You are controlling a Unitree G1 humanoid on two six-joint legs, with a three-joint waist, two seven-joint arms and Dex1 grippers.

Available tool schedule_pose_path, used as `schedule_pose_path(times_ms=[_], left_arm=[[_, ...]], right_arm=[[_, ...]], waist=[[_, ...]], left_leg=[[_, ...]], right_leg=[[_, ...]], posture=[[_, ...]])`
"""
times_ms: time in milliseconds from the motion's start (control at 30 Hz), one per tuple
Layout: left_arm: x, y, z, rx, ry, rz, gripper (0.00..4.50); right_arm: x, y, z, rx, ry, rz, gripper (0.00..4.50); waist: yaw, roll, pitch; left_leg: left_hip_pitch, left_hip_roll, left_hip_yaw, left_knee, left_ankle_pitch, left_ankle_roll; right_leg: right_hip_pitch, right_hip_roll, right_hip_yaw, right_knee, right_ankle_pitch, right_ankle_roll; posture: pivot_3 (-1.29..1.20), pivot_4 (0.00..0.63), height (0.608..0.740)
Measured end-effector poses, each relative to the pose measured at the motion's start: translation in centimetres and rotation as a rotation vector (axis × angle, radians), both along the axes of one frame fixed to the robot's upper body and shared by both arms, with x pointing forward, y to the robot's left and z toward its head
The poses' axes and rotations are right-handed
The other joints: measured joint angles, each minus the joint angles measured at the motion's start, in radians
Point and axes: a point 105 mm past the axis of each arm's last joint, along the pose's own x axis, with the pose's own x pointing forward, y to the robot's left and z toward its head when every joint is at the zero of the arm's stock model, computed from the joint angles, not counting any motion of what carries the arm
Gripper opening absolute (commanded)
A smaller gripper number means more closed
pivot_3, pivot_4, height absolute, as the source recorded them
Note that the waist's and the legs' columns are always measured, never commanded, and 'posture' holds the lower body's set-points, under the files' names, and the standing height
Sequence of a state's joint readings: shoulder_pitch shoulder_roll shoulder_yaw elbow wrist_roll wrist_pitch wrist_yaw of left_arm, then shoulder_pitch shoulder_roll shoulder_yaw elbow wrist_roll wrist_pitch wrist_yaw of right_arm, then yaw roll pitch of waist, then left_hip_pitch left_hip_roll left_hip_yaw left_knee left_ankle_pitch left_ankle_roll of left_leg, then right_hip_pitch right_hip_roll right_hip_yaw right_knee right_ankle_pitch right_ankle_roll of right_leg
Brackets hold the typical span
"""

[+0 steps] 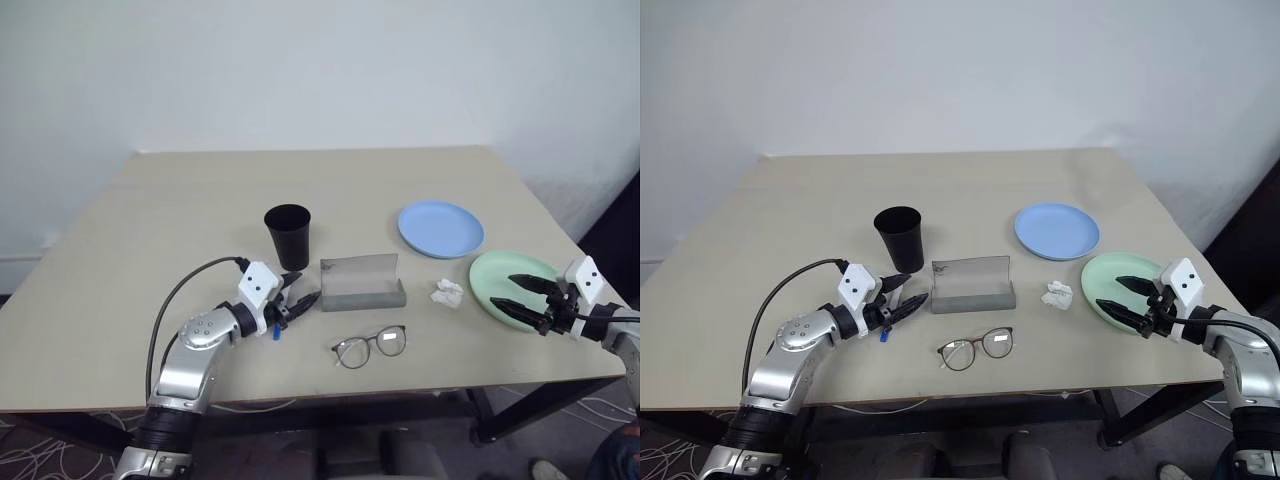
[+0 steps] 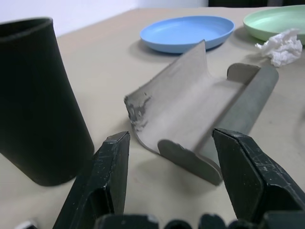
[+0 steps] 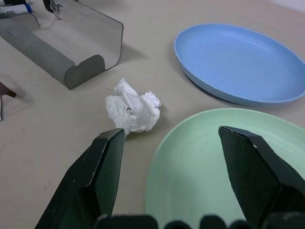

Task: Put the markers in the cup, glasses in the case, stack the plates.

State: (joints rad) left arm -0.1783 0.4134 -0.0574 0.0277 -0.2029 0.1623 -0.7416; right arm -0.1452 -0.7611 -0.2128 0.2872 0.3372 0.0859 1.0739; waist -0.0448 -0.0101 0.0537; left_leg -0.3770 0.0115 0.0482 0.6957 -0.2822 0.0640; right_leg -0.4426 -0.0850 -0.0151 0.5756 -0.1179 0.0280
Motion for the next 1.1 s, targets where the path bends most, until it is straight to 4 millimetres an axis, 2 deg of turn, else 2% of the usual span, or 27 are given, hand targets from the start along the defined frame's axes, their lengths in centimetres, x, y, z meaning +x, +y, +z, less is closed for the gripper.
schedule_pose_path(times_ms=[600, 933, 1100], left_arm=[[-0.2, -1.7, 0.4, -0.041, -0.01, -0.061, 2.87], [-0.5, -2.7, 0.5, -0.054, -0.012, -0.092, 2.87], [-0.6, -2.9, 0.5, -0.068, -0.009, -0.103, 2.87]], right_arm=[[0.5, 1.4, -0.9, -0.037, 0.115, -0.032, 3.41], [0.2, 1.5, -2.2, -0.214, 0.31, -0.032, 3.41], [0.6, 1.3, -2.1, -0.248, 0.382, -0.068, 3.41]], waist=[[0.0, 0.0, 0.0], [0.0, 0.0, 0.0], [0.0, 0.0, 0.0]], left_leg=[[-0.001, 0.0, 0.0, 0.0, 0.0, 0.0], [-0.001, 0.0, 0.0, 0.0, 0.0, 0.0], [-0.001, -0.001, 0.0, 0.0, 0.0, 0.0]], right_leg=[[0.0, 0.0, 0.0, 0.0, 0.0, 0.0], [0.0, 0.0, 0.0, 0.0, 0.0, 0.0], [-0.001, 0.0, 0.0, 0.0, 0.0, 0.0]], posture=[[0.0, 0.0, 0.733], [0.0, 0.0, 0.733], [0.0, 0.0, 0.733]])
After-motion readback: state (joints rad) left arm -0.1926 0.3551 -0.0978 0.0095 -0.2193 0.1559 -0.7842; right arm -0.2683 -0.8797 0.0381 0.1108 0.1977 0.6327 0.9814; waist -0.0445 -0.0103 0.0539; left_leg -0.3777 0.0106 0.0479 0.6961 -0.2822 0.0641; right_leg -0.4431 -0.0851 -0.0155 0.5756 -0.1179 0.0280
